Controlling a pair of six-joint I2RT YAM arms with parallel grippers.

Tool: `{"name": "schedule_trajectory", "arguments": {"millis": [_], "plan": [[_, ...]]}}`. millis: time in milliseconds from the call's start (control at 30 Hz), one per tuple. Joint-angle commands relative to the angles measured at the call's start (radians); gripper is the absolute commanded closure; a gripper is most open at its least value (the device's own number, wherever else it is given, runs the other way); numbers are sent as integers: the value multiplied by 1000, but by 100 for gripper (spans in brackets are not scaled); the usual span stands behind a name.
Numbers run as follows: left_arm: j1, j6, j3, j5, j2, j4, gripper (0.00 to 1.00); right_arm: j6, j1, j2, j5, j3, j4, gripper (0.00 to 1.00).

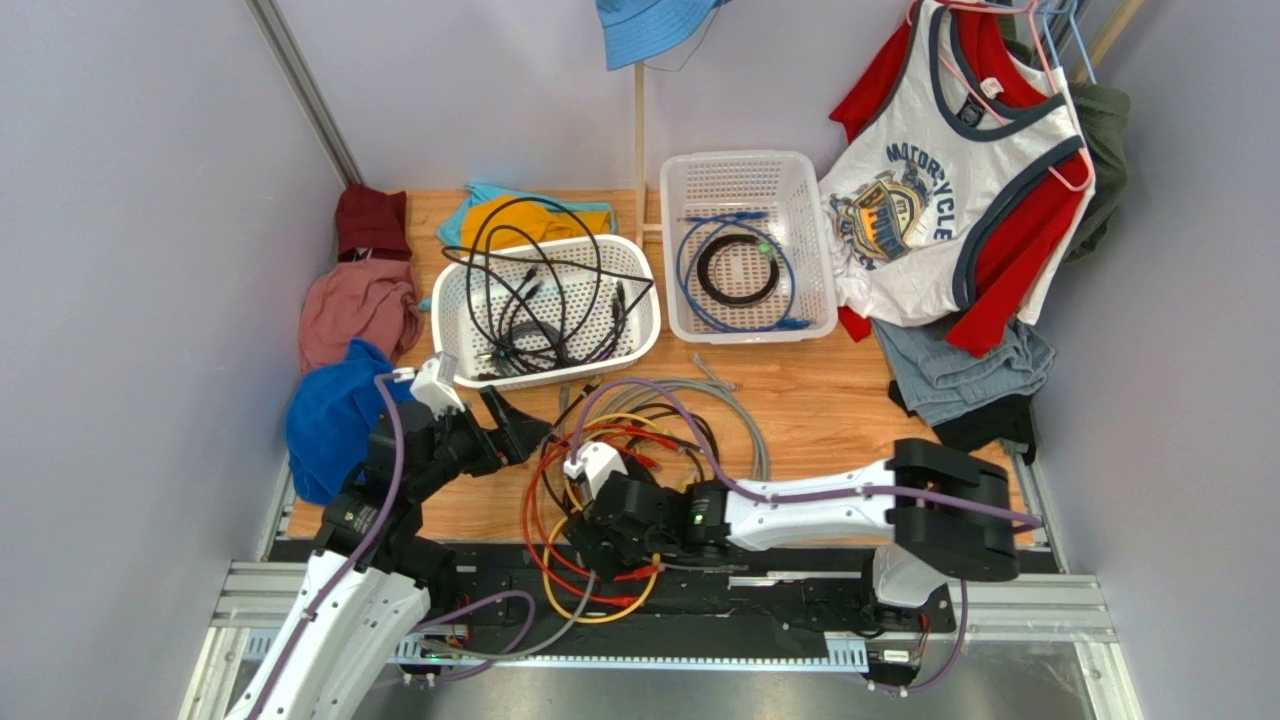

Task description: Untangle the cables

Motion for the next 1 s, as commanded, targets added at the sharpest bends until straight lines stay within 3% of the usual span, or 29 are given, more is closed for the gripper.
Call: {"name": "schedule_trajectory", "arguments": {"millis": [0, 133, 233, 267, 333, 367, 400, 667, 733, 767, 800, 867, 967], "plan": [[-3, 4, 66, -57, -14, -38, 1, -33, 7, 117, 87, 93, 35, 0], [-3, 22, 154, -167, -46, -114, 1, -18, 4, 152, 159, 90, 22, 10], [-3, 34, 229, -228, -42, -157, 1, 34, -36, 151, 176, 59, 11, 39], [-3, 42, 256, -264, -30, -162, 1, 48, -68, 145, 167, 48, 12, 55], [-3, 50, 275, -266, -14, -164, 1, 76, -96, 112, 168, 6, 11, 76], [-3, 50, 284, -255, 3, -162, 1, 82, -120, 96, 184, -11, 8, 96], [-3, 50, 287, -249, 10, -153, 1, 91, -131, 53, 196, -25, 2, 100], [-3, 27, 244, -174, 69, -63, 1, 60, -278, -266, 248, -130, -109, 98], [-3, 22, 237, -160, 81, -47, 1, 50, -279, -322, 239, -120, -152, 81], [-3, 19, 231, -151, 92, -33, 1, 48, -279, -335, 239, -105, -167, 56], [-3, 18, 229, -149, 96, -30, 1, 53, -279, -361, 241, -99, -202, 48], [-3, 18, 229, -142, 112, -16, 1, 56, -277, -409, 254, -85, -228, 37], [-3, 19, 224, -120, 128, 2, 1, 50, -275, -463, 248, -77, -250, 34]]}}
